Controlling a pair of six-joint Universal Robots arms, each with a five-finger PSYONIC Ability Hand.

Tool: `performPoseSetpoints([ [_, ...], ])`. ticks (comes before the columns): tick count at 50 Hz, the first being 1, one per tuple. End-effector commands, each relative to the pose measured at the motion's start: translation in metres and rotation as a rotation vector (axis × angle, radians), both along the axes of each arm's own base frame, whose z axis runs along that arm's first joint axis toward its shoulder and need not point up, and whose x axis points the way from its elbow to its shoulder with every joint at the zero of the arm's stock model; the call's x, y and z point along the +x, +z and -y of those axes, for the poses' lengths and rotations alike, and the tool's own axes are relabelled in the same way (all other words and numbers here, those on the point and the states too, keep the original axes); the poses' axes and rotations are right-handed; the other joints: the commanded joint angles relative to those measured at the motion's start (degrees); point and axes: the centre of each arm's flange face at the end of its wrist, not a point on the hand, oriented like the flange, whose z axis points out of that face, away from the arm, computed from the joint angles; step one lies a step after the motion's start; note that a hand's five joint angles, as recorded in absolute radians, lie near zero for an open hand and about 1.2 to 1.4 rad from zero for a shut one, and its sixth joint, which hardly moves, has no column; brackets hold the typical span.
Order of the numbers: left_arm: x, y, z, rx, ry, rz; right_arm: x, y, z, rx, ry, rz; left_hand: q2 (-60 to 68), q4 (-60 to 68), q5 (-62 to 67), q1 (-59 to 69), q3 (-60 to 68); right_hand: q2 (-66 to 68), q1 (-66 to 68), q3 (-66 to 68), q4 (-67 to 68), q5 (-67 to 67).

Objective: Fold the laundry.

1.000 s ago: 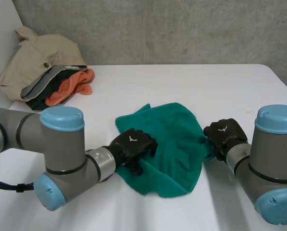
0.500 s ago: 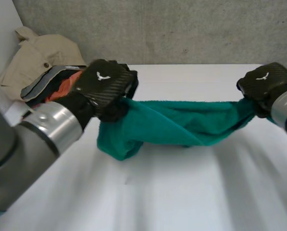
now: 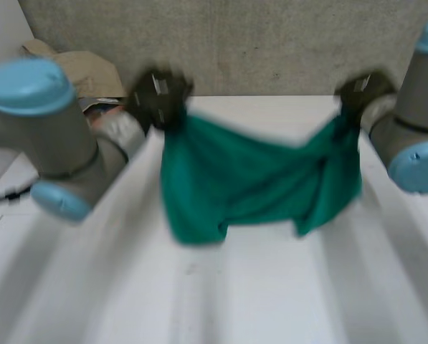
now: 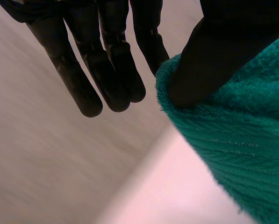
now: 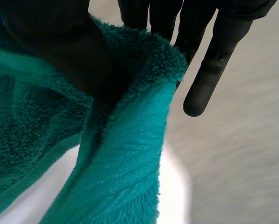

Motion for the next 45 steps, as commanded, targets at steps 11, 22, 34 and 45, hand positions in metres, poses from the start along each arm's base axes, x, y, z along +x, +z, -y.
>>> performPoseSetpoints([
  [11, 0.032, 0.082, 0.024, -0.283, 0.13, -0.302, 0.012, 0.09, 0.005, -0.365, 0.098, 0.232, 11.4, 11.2, 13.5, 14.0, 11.7, 12.9, 18.2, 11.7, 11.4, 12.6],
  [22, 0.042, -0.046, -0.011, 0.106, 0.132, -0.093, 0.016, -0.039, -0.001, 0.15, 0.136, 0.088, 11.4, 11.2, 13.5, 14.0, 11.7, 12.9, 18.2, 11.7, 11.4, 12.6],
  [34, 0.051, -0.075, -0.066, 0.227, 0.053, -0.023, -0.004, -0.092, -0.012, 0.395, 0.071, 0.053, 11.4, 11.2, 13.5, 14.0, 11.7, -42.2, -36.9, -43.4, -43.7, -42.5],
  [45, 0.056, -0.048, -0.084, 0.169, 0.033, -0.056, -0.068, -0.048, -0.034, 0.408, -0.067, 0.225, 11.4, 11.2, 13.5, 14.0, 11.7, -40.3, -35.0, -41.6, -41.9, -40.6],
])
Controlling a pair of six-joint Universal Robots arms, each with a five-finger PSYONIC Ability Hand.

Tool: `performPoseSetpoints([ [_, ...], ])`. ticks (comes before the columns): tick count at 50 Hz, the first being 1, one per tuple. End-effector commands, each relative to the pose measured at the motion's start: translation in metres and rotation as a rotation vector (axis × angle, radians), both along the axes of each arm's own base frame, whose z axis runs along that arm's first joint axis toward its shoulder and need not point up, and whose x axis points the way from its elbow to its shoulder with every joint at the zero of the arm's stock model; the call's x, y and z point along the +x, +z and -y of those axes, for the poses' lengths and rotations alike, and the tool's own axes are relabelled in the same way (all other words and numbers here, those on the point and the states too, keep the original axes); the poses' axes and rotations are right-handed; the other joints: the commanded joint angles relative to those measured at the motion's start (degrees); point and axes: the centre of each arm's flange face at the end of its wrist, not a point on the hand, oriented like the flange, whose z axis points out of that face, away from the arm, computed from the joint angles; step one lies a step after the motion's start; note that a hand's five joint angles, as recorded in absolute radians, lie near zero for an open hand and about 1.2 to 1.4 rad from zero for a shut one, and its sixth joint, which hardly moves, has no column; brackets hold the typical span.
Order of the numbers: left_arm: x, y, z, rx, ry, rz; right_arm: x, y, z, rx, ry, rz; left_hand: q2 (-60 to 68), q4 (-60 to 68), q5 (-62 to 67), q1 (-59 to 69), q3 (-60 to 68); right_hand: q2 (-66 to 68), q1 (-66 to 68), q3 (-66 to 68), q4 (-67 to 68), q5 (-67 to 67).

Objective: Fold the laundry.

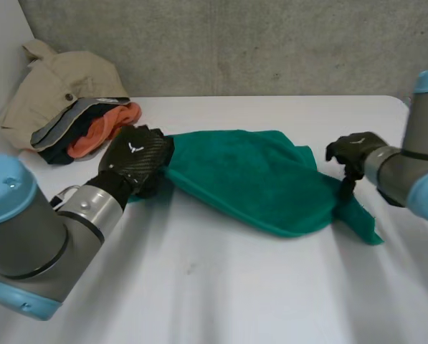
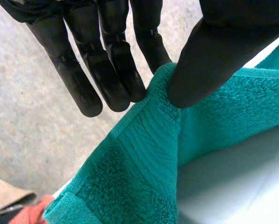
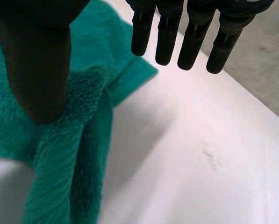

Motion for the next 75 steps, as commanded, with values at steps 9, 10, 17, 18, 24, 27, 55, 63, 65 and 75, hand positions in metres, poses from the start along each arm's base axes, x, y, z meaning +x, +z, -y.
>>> performPoseSetpoints([
  [9, 0.007, 0.012, -0.007, -0.024, 0.01, -0.017, -0.084, 0.003, -0.056, 0.182, -0.192, 0.193, 11.2, 11.2, 13.5, 14.1, 11.6, 10.2, 9.8, 10.1, 11.2, 12.4],
  [10, 0.007, 0.012, -0.008, -0.023, 0.01, -0.017, -0.085, -0.001, -0.06, 0.198, -0.193, 0.199, 11.2, 11.2, 13.5, 14.1, 11.6, 12.1, 11.7, 12.0, 13.1, 14.3],
  [17, 0.007, 0.007, -0.009, -0.011, -0.008, -0.011, -0.085, -0.032, -0.075, 0.201, -0.158, 0.245, 11.2, 11.2, 13.5, 14.1, 11.6, 11.9, 11.6, 11.9, 12.9, 14.1],
  [18, 0.007, 0.007, -0.009, -0.011, -0.011, -0.011, -0.084, -0.035, -0.075, 0.186, -0.154, 0.25, 11.2, 11.2, 13.5, 14.1, 11.6, 11.6, 11.2, 11.5, 12.6, 13.8],
  [24, 0.007, 0.005, -0.008, -0.006, -0.013, -0.009, -0.082, -0.041, -0.068, 0.13, -0.164, 0.285, 11.2, 11.2, 13.5, 14.1, 11.6, 12.3, 11.9, 12.2, 13.2, 14.5],
  [27, 0.008, 0.005, -0.008, -0.004, -0.011, -0.008, -0.08, -0.049, -0.061, 0.119, -0.157, 0.291, 11.2, 11.2, 13.5, 14.1, 11.6, 13.6, 13.2, 13.5, 14.6, 15.8],
  [55, 0.055, 0.119, -0.023, -0.099, 0.018, -0.11, -0.073, 0.119, -0.091, -0.141, 0.017, -0.017, 11.2, 11.2, 13.5, 14.1, 11.6, 55.9, 55.6, 55.9, 56.9, 58.1],
  [63, 0.05, 0.044, 0.0, 0.182, 0.008, -0.02, -0.067, 0.058, -0.06, 0.092, 0.052, -0.056, 11.2, 11.2, 13.5, 14.1, 11.6, 55.9, 55.6, 55.9, 56.9, 58.1],
  [65, 0.046, 0.022, 0.016, 0.228, 0.01, 0.017, -0.062, 0.047, -0.052, 0.114, 0.06, -0.052, 11.2, 11.2, 13.5, 14.1, 11.6, 55.9, 55.6, 55.9, 56.9, 58.1],
  [75, 0.005, 0.05, 0.111, -0.147, 0.003, 0.118, -0.019, 0.098, 0.025, -0.302, -0.066, 0.065, 11.2, 11.2, 13.5, 14.1, 11.6, 55.9, 55.6, 55.9, 56.9, 58.1],
])
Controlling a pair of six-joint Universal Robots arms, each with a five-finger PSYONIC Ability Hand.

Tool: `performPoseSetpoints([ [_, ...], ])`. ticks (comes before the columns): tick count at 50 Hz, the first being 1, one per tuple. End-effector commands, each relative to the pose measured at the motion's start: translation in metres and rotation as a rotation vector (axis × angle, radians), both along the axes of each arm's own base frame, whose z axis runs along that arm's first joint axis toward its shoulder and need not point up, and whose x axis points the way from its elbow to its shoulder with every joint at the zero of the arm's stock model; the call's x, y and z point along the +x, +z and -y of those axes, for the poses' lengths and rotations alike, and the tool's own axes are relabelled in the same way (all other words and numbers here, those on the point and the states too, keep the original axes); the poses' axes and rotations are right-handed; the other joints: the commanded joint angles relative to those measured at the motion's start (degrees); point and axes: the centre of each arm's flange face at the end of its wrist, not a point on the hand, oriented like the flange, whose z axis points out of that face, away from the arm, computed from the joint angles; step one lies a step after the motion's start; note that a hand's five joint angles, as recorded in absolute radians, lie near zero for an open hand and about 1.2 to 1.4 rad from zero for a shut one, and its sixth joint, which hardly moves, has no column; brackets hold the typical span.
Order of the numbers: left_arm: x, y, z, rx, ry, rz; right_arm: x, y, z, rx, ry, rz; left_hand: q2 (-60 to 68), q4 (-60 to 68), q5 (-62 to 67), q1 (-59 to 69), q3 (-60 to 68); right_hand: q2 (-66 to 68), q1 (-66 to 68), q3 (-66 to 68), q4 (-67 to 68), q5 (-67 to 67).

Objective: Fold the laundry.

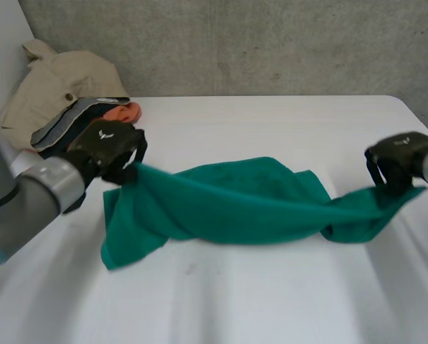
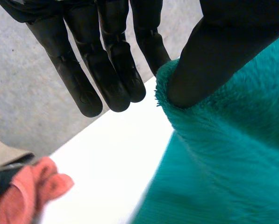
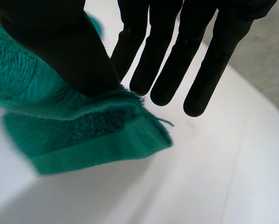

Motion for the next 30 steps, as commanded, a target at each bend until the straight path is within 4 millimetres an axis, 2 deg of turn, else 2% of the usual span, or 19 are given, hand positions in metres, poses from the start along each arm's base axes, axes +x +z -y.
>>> performPoseSetpoints([
  [1, -0.039, 0.07, 0.065, -0.434, -0.021, -0.008, 0.032, 0.069, 0.054, -0.413, -0.093, 0.141, 11.2, 11.2, 13.5, 14.1, 11.6, 12.4, 15.7, 12.0, 11.5, 13.8],
  [3, -0.041, 0.101, 0.074, -0.574, -0.006, -0.055, 0.036, 0.097, 0.062, -0.537, -0.1, 0.211, 11.2, 11.2, 13.5, 14.1, 11.6, 12.4, 15.7, 12.0, 11.5, 13.8],
  [4, -0.041, 0.114, 0.077, -0.64, 0.003, -0.076, 0.04, 0.122, 0.066, -0.65, -0.092, 0.284, 11.2, 11.2, 13.5, 14.1, 11.6, 12.4, 15.7, 12.0, 11.5, 13.8],
  [5, -0.041, 0.135, 0.082, -0.755, 0.015, -0.123, 0.041, 0.133, 0.068, -0.701, -0.091, 0.315, 11.2, 11.2, 13.5, 14.1, 11.6, 12.4, 15.7, 12.0, 11.5, 13.8],
  [8, -0.041, 0.157, 0.084, -0.885, 0.032, -0.202, 0.041, 0.161, 0.073, -0.86, -0.084, 0.403, 11.2, 11.2, 13.5, 14.1, 11.6, 12.4, 15.7, 12.0, 11.5, 13.8],
  [9, -0.04, 0.17, 0.083, -0.948, 0.049, -0.263, 0.042, 0.166, 0.073, -0.892, -0.083, 0.414, 11.2, 11.2, 13.5, 14.1, 11.6, 12.4, 15.7, 12.0, 11.5, 13.8],
  [12, -0.032, 0.179, 0.084, -0.953, 0.102, -0.338, 0.041, 0.181, 0.072, -0.97, -0.077, 0.439, 11.2, 11.2, 13.5, 14.1, 11.6, 12.4, 15.7, 12.0, 11.5, 13.8],
  [15, -0.028, 0.172, 0.085, -0.897, 0.136, -0.356, 0.041, 0.178, 0.071, -0.954, -0.077, 0.434, 11.2, 11.2, 13.5, 14.1, 11.6, 12.4, 15.7, 12.0, 11.5, 13.8],
  [18, -0.025, 0.155, 0.081, -0.803, 0.146, -0.334, 0.042, 0.16, 0.072, -0.867, -0.081, 0.408, 11.2, 11.2, 13.5, 14.1, 11.6, 12.4, 15.7, 12.0, 11.5, 13.8],
  [19, -0.024, 0.15, 0.08, -0.78, 0.147, -0.325, 0.043, 0.147, 0.073, -0.811, -0.083, 0.393, 11.2, 11.2, 13.5, 14.1, 11.6, 12.4, 15.7, 12.0, 11.5, 13.8],
  [20, -0.025, 0.132, 0.077, -0.714, 0.145, -0.3, 0.043, 0.138, 0.074, -0.778, -0.085, 0.384, 11.2, 11.2, 13.5, 14.1, 11.6, 12.4, 15.7, 12.0, 11.5, 13.8],
  [22, -0.026, 0.114, 0.073, -0.651, 0.142, -0.275, 0.043, 0.122, 0.075, -0.716, -0.09, 0.367, 11.2, 11.2, 13.5, 14.1, 11.6, 12.4, 15.7, 12.0, 11.5, 13.8],
  [23, -0.026, 0.107, 0.071, -0.628, 0.141, -0.266, 0.044, 0.105, 0.076, -0.658, -0.095, 0.344, 11.2, 11.2, 13.5, 14.1, 11.6, 12.4, 15.7, 12.0, 11.5, 13.8],
  [24, -0.027, 0.088, 0.066, -0.565, 0.136, -0.24, 0.043, 0.096, 0.076, -0.626, -0.099, 0.331, 11.2, 11.2, 13.5, 14.1, 11.6, 12.4, 15.7, 12.0, 11.5, 13.8],
  [26, -0.027, 0.067, 0.06, -0.503, 0.133, -0.213, 0.042, 0.076, 0.075, -0.559, -0.105, 0.3, 11.2, 11.2, 13.5, 14.1, 11.6, 12.4, 15.7, 12.0, 11.5, 13.8],
  [27, -0.027, 0.057, 0.056, -0.472, 0.129, -0.2, 0.04, 0.056, 0.073, -0.493, -0.109, 0.266, 11.2, 11.2, 13.5, 14.1, 11.6, 12.4, 15.7, 12.0, 11.5, 13.8],
  [28, -0.027, 0.036, 0.049, -0.412, 0.125, -0.175, 0.039, 0.045, 0.073, -0.459, -0.112, 0.247, 11.2, 11.2, 13.5, 14.1, 11.6, 12.4, 15.7, 12.0, 11.5, 13.8],
  [30, -0.026, 0.014, 0.042, -0.349, 0.123, -0.147, 0.038, 0.021, 0.07, -0.389, -0.11, 0.206, 11.2, 11.2, 13.5, 14.1, 11.6, 12.4, 15.7, 12.0, 11.5, 13.8],
])
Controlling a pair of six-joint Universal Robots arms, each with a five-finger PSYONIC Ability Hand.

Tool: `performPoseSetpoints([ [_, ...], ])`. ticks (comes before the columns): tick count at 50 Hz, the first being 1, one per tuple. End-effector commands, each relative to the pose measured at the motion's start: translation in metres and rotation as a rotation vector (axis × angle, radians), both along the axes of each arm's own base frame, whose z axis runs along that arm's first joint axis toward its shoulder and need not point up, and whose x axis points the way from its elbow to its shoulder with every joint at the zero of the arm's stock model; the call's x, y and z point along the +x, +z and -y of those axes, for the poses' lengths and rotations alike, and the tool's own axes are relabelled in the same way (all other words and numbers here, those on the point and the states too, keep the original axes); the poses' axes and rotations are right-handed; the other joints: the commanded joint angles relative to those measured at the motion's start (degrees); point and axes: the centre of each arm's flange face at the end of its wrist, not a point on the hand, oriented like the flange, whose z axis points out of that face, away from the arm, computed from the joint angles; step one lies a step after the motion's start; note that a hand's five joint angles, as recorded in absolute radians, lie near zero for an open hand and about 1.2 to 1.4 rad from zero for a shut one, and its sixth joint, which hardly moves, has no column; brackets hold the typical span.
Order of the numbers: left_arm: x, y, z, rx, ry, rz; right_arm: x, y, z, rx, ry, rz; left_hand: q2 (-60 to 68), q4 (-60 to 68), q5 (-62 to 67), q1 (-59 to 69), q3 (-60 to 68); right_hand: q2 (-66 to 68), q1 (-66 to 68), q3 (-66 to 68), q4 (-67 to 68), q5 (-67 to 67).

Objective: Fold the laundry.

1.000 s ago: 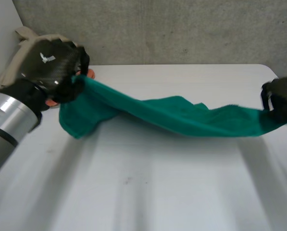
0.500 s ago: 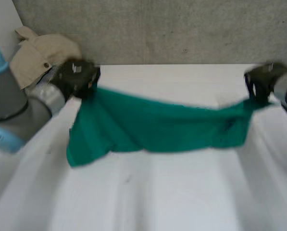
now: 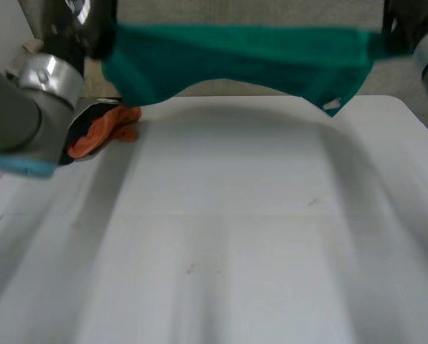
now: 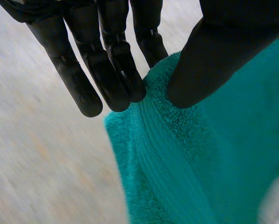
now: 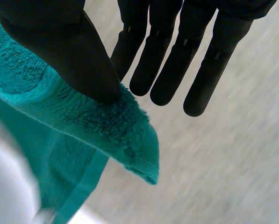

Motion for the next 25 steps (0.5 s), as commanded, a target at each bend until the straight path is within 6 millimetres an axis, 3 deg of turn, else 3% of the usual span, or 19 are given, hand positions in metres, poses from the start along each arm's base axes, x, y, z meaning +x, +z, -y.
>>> performPoseSetpoints([
  [1, 0.001, -0.088, -0.03, 0.269, -0.021, 0.106, -0.005, -0.099, -0.011, 0.321, -0.006, -0.154, 11.2, 11.2, 13.5, 14.1, 11.6, 12.4, 15.7, 11.8, 11.4, 13.8],
  [2, 0.004, -0.108, -0.038, 0.333, -0.02, 0.127, -0.006, -0.111, -0.015, 0.36, -0.003, -0.183, 11.2, 11.2, 13.5, 14.1, 11.6, 12.4, 15.7, 11.8, 11.4, 13.8],
  [5, 0.01, -0.132, -0.051, 0.422, -0.018, 0.156, -0.01, -0.145, -0.03, 0.479, 0.009, -0.283, 11.2, 11.2, 13.5, 14.1, 11.6, 12.4, 15.7, 11.8, 11.4, 13.8],
  [7, 0.016, -0.156, -0.074, 0.54, -0.021, 0.2, -0.014, -0.162, -0.044, 0.554, 0.02, -0.337, 11.2, 11.2, 13.5, 14.1, 11.6, 12.4, 15.7, 11.8, 11.4, 13.8],
  [10, 0.023, -0.174, -0.097, 0.647, -0.023, 0.268, -0.023, -0.183, -0.063, 0.668, 0.026, -0.403, 11.2, 11.2, 13.5, 14.1, 11.6, 12.4, 15.7, 11.8, 11.4, 13.8],
  [12, 0.031, -0.176, -0.127, 0.736, -0.03, 0.39, -0.031, -0.19, -0.075, 0.739, 0.031, -0.444, 11.2, 11.2, 13.5, 14.1, 11.6, 12.4, 15.7, 11.8, 11.4, 13.8],
  [14, 0.035, -0.172, -0.142, 0.767, -0.038, 0.456, -0.038, -0.175, -0.092, 0.757, 0.042, -0.505, 11.2, 11.2, 13.5, 14.1, 11.6, 12.4, 15.7, 11.8, 11.4, 13.8],
  [16, 0.043, -0.165, -0.17, 0.826, -0.058, 0.572, -0.046, -0.16, -0.105, 0.759, 0.042, -0.547, 11.2, 11.2, 13.5, 14.1, 11.6, 12.4, 15.7, 11.8, 11.4, 13.8],
  [19, 0.062, -0.146, -0.225, 0.956, -0.113, 0.73, -0.074, -0.14, -0.14, 0.803, 0.042, -0.704, 11.2, 11.2, 13.5, 14.1, 11.6, 12.4, 15.7, 11.8, 11.4, 13.8],
  [23, 0.071, -0.133, -0.255, 1.024, -0.159, 0.786, -0.088, -0.129, -0.17, 0.796, 0.089, -0.896, 11.2, 11.2, 13.5, 14.1, 11.6, 12.4, 15.7, 11.8, 11.4, 13.8],
  [25, 0.071, -0.128, -0.257, 1.011, -0.173, 0.784, -0.091, -0.128, -0.175, 0.78, 0.093, -0.942, 11.2, 11.2, 13.5, 14.1, 11.6, 12.4, 15.7, 11.8, 11.4, 13.8],
])
